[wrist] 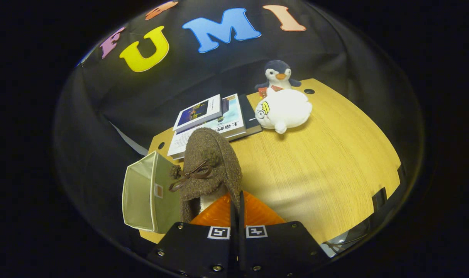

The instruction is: Open the storage box then place both shoes into the box .Put the left shoe in first, then the right shoe, with the right side of both shoes facing outward in a uniform manner.

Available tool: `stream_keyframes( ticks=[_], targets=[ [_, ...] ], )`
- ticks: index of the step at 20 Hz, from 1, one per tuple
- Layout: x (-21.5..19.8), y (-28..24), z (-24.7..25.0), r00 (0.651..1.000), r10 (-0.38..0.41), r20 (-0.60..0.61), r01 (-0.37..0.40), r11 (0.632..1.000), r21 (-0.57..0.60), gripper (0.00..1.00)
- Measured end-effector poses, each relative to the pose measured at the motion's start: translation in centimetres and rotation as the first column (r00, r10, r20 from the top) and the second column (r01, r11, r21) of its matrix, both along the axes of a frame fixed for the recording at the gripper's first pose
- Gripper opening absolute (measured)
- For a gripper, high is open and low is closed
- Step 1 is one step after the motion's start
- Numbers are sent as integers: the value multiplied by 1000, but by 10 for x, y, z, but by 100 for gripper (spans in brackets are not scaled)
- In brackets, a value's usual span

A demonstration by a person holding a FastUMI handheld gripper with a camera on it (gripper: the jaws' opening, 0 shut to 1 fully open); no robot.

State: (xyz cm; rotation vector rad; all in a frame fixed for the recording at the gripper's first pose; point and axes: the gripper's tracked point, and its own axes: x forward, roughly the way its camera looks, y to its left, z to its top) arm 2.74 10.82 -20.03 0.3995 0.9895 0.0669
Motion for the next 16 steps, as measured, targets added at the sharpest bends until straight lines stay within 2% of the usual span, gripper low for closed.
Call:
stream_keyframes(
  ticks=[12,16],
  targets=[
    [14,121,35,998,51,48,-54,997,53,1],
    [19,164,33,995,83,49,-86,994,68,1]
  ],
)
